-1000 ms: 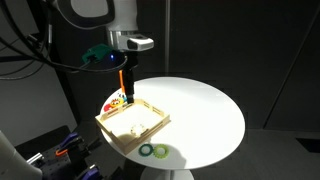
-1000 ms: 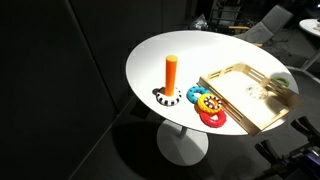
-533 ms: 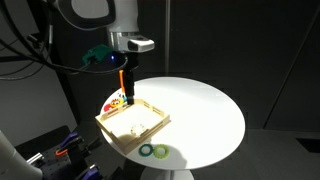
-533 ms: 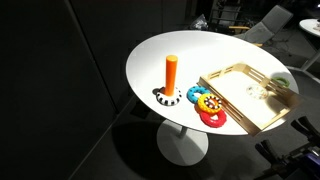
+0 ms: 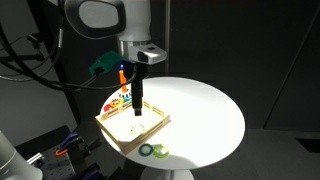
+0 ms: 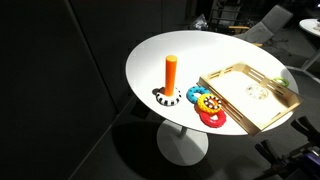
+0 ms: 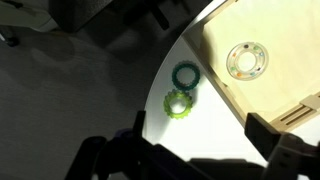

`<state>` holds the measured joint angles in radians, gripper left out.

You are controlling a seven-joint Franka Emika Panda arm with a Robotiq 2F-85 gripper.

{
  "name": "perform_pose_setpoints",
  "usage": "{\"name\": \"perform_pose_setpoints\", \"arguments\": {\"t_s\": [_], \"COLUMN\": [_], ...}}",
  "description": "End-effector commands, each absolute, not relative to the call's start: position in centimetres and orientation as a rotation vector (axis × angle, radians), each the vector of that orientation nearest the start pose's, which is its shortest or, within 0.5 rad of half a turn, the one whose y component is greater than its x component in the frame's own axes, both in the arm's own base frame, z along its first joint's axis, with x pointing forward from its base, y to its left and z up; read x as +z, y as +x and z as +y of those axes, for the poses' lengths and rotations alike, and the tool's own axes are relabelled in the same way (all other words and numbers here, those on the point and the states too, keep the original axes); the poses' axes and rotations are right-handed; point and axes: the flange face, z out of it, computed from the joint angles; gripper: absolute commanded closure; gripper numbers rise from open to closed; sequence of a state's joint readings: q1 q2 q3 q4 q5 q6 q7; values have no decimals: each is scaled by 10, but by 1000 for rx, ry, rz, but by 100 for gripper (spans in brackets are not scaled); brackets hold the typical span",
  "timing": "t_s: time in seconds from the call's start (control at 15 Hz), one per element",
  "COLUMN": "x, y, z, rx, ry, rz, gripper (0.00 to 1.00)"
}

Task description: Put the light green ring in the crate

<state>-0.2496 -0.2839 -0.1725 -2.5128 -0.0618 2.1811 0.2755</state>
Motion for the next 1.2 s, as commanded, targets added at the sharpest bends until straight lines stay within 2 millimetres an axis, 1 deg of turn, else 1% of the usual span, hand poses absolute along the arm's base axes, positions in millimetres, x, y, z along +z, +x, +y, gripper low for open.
{"name": "perform_pose_setpoints", "arguments": {"t_s": [0.0,0.6,0.93,1.13], "x": [359,292,255,237], "y": [404,427,436,442], "z": [-197,-212,-217,-221], "rx": [44,-50,0,68], "ry": [-2977,-3008,-3006,-2974], "rz": [1034,1023,1014,1005], "gripper": [0,0,0,0]}}
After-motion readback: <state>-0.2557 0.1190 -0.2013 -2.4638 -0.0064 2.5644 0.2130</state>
